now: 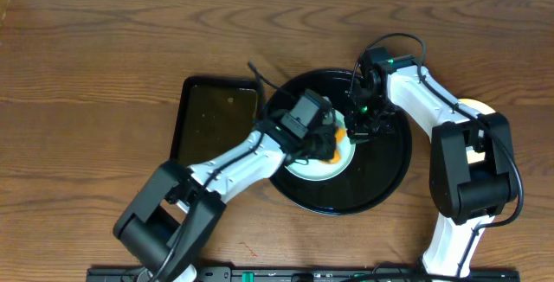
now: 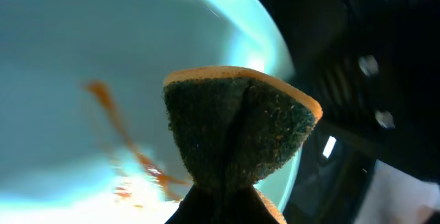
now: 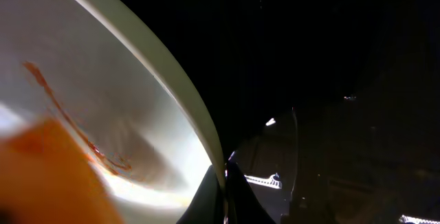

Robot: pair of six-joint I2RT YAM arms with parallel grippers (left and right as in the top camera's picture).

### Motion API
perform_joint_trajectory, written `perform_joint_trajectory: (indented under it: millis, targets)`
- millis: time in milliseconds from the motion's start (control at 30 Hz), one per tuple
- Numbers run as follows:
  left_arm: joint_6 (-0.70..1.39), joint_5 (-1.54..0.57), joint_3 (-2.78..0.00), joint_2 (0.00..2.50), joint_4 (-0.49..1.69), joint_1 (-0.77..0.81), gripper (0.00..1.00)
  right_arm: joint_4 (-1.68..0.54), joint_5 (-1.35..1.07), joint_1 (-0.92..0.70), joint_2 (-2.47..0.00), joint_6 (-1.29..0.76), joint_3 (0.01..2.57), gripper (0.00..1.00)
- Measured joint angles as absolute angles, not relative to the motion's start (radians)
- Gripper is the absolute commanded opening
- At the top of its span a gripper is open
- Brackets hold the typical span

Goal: Clean dirty plates on tray and stack at the side
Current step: 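Scrub the pale green plate with the sponge in the left gripper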

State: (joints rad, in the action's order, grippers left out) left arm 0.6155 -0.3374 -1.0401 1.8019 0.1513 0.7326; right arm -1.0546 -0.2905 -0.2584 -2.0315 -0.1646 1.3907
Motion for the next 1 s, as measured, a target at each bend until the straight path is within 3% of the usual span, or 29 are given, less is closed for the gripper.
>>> perform_joint_trajectory:
  millis: [400, 733, 1000]
  targets:
    - [0.645, -0.283, -1.041, 1.880, 0.158, 0.752, 0.08, -1.061, -0.284, -0.258, -2.032, -0.165, 1.391, 0.01]
    - [0.541, -0.226, -1.050, 1.880, 0.191, 0.601, 0.07, -1.062, -0.291, -0.258, -2.032, -0.165, 1.391, 0.01]
    - [0.410, -0.168, -1.074, 1.864, 0.318, 0.585, 0.08, -1.066, -0.292, -0.258, -2.032, -0.165, 1.390, 0.01]
